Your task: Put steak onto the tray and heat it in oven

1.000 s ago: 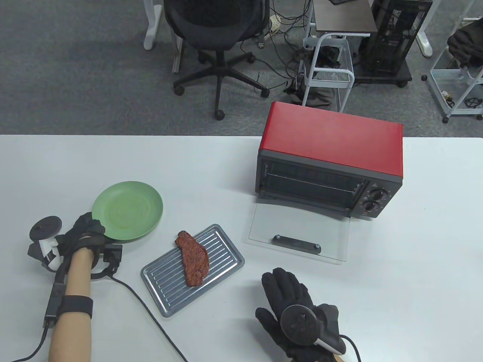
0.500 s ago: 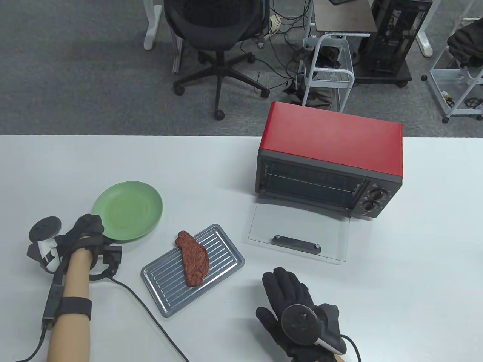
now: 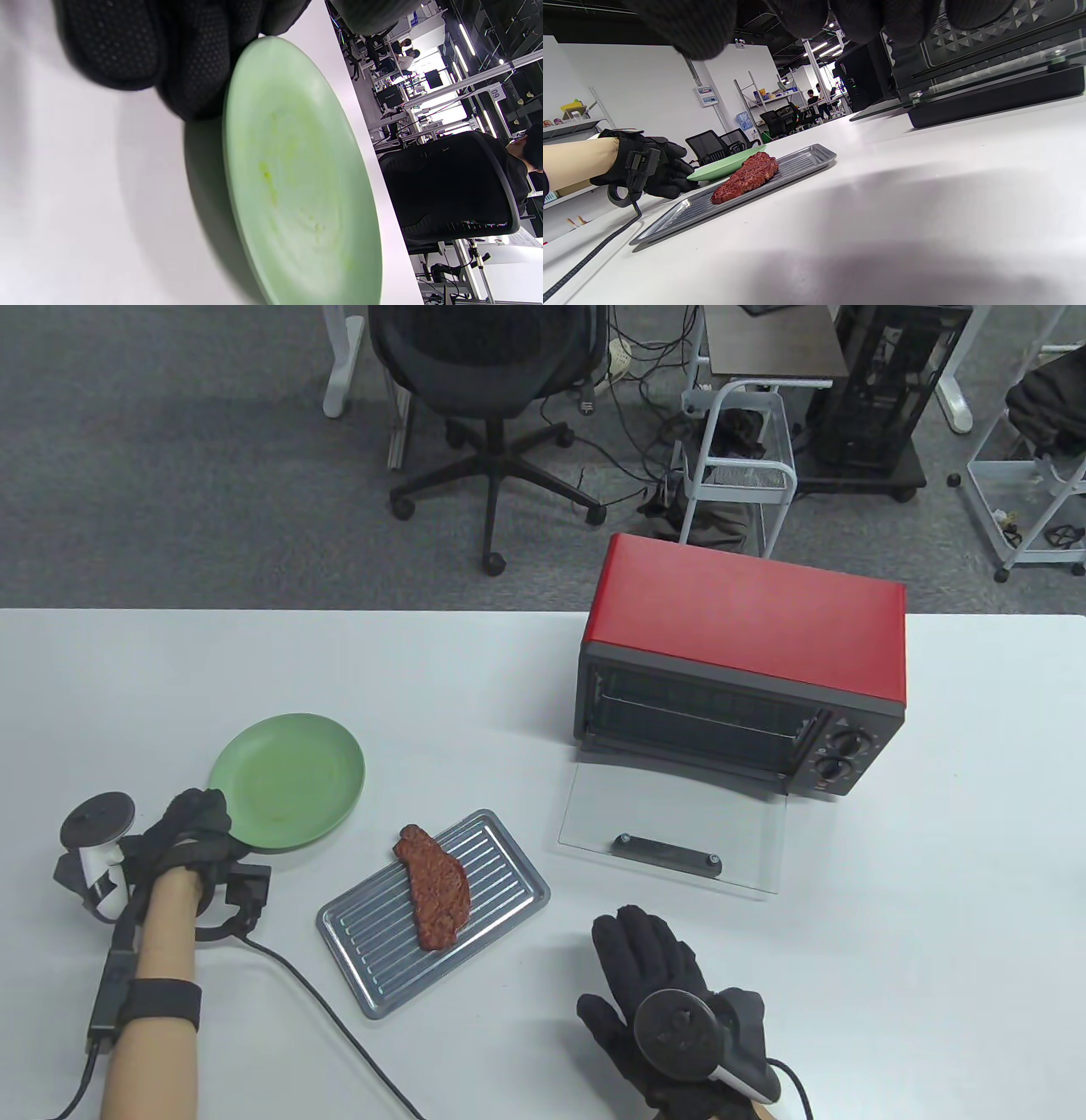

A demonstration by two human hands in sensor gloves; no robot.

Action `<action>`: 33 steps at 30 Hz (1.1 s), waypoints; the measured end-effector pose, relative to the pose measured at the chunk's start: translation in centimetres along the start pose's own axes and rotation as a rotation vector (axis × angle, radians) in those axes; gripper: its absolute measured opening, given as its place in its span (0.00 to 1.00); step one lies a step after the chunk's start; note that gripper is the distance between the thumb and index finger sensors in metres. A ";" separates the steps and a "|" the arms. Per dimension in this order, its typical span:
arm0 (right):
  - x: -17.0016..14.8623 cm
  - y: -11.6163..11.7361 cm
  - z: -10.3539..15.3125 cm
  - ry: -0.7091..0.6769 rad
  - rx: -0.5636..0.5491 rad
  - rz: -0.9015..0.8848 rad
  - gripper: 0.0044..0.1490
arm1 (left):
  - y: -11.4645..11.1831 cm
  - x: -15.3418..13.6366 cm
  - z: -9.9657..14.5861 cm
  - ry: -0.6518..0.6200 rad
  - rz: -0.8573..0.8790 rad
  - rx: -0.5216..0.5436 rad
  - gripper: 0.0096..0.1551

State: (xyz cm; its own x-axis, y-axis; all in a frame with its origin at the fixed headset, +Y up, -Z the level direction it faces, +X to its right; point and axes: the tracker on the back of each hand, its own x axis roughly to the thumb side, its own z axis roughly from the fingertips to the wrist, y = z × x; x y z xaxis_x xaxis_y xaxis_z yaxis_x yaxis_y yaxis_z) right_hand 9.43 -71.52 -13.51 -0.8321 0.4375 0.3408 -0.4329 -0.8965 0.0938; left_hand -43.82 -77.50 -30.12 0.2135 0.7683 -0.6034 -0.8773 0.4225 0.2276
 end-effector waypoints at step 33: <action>-0.8 -0.7 -0.2 0.025 -0.048 -0.003 0.54 | -8.1 9.4 21.7 -0.984 -0.619 0.137 0.44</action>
State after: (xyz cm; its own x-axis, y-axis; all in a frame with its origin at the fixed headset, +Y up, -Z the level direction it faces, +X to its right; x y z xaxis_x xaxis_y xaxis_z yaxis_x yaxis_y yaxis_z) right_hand 10.30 -71.25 -13.97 -0.8391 0.4421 0.3171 -0.4508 -0.8912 0.0496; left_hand -25.36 -63.29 -21.11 0.8816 0.4286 0.1979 -0.4659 0.8573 0.2191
